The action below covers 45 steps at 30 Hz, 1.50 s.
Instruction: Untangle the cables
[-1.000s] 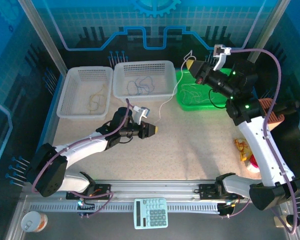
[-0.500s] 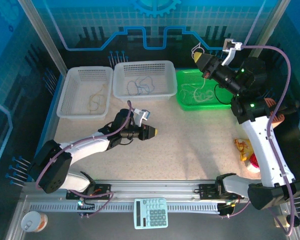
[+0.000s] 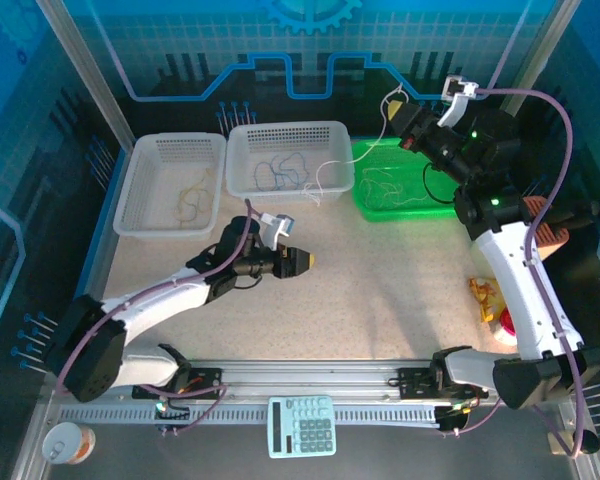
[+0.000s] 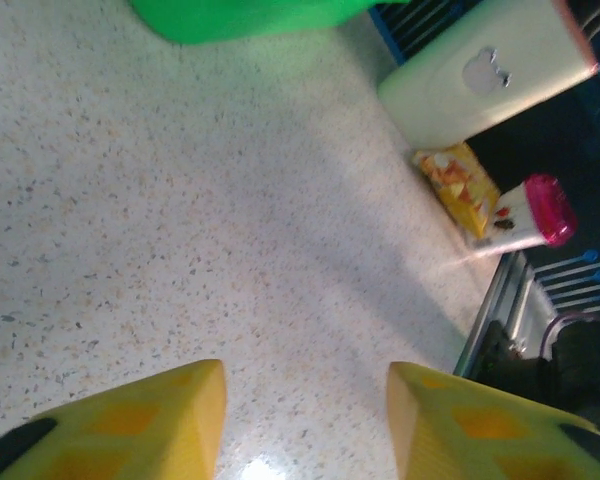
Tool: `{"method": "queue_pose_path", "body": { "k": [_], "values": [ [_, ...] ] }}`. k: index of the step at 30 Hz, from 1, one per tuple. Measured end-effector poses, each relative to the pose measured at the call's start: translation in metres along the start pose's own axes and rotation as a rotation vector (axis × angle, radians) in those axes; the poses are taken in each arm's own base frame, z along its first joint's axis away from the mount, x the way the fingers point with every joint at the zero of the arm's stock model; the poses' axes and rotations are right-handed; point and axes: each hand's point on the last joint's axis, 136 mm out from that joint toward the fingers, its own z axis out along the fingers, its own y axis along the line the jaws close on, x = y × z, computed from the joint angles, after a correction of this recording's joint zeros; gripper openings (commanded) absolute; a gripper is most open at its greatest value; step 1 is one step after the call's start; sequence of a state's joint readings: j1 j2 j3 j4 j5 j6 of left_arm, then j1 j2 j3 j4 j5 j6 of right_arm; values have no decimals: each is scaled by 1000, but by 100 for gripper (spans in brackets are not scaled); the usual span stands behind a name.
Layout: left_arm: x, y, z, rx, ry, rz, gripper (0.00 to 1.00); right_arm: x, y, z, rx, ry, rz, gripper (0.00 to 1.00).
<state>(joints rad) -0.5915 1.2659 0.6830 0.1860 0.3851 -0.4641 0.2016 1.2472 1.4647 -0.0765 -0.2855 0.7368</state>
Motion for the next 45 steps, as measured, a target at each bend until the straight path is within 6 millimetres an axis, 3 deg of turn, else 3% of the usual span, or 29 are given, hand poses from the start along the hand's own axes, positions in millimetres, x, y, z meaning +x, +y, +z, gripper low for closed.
{"method": "queue_pose_path", "body": {
  "k": [7,12,20,34,45],
  "values": [
    [-41,-25,-42,-28,-154,66,74,1,-35,17,133,-60,-37,0],
    [-57,-30,-62,-60,-225,80,81,5,-58,34,258,-103,-112,0],
    [-59,-28,-70,-95,-231,70,85,13,-112,58,473,-149,-219,0],
    [-65,-35,-79,-103,-245,76,90,30,-188,85,731,-162,-349,0],
    [-67,-39,-91,-108,-273,83,91,46,-248,77,873,-79,-337,0]
  ]
}}
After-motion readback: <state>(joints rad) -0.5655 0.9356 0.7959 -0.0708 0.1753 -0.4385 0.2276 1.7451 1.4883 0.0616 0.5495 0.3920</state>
